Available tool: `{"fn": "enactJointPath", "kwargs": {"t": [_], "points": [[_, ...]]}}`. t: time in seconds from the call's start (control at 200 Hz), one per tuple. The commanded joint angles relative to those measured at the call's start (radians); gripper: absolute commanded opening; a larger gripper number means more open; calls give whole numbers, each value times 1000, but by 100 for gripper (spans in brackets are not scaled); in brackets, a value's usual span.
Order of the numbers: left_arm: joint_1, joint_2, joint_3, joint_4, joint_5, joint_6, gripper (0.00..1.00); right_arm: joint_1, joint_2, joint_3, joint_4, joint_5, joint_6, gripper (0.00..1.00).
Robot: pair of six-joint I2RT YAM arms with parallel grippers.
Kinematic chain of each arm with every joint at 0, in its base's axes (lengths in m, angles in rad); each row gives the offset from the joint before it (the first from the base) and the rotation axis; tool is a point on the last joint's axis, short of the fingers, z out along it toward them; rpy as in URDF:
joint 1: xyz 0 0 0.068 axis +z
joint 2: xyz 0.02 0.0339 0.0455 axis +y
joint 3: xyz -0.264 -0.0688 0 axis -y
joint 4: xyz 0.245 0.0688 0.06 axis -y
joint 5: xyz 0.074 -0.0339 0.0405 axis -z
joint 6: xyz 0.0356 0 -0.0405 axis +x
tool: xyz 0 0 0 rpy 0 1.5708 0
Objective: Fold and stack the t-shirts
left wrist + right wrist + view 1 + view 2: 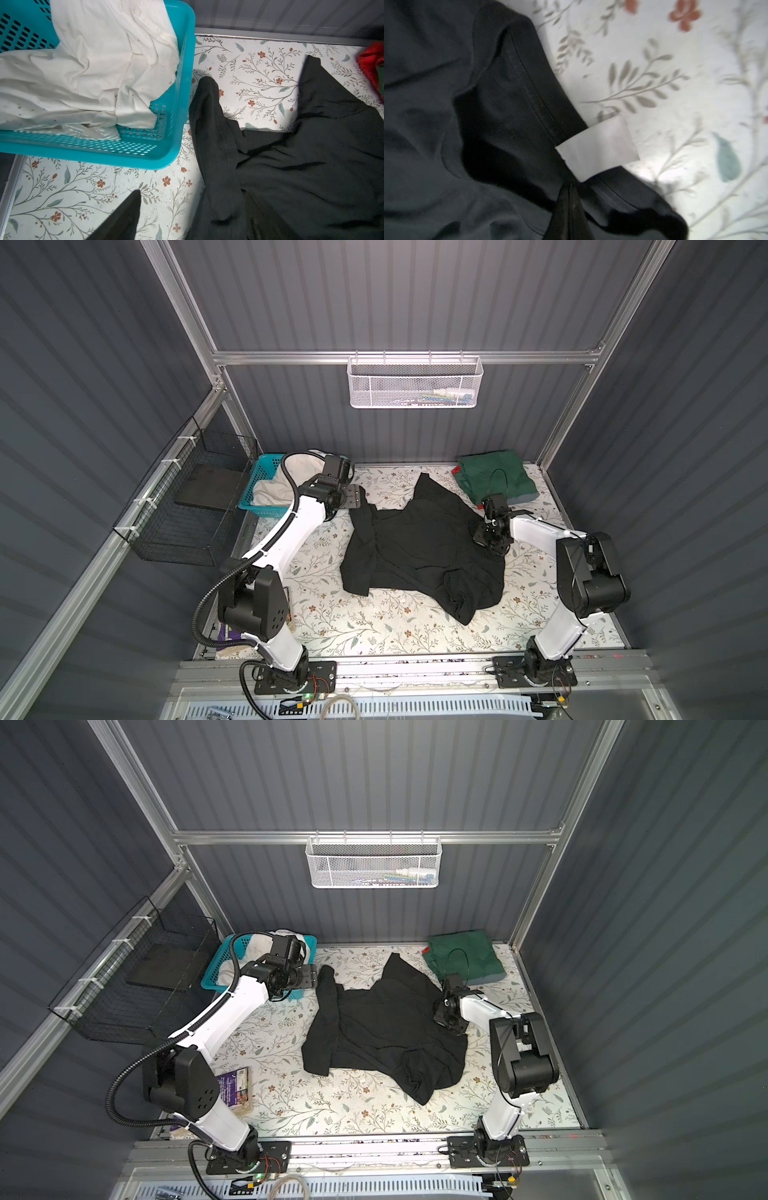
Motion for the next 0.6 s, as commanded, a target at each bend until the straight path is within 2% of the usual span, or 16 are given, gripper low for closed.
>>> {"fn": "enactJointPath", "kwargs": {"t": [0.0,0.225,0.325,0.35,0.365,0.38,0.405,0.5,0.595], "points": [[1,-31,-17,24,51,-14,79,-54,-49,-21,-33,45,16,0],[-2,-12,-38,19,102,1,80,-144,-54,5,-79,81,12,0],[-19,-35,-74,4,109,7,82,-146,-61,49,-109,67,-22,0],[-27,-46,-105,1,108,3,82,-144,-69,57,-116,53,-31,16],[-33,-55,-116,1,108,1,82,-145,-75,59,-119,45,-37,34],[-37,-64,-126,1,107,0,82,-145,-85,60,-122,36,-40,46],[-52,-79,-144,0,106,-8,83,-143,-105,59,-124,28,-45,57],[-125,-138,-218,-4,109,-32,83,-128,-221,23,-144,18,-48,77],[-193,-186,-299,6,165,-68,84,-99,-345,-29,-189,-24,-52,79]]}}
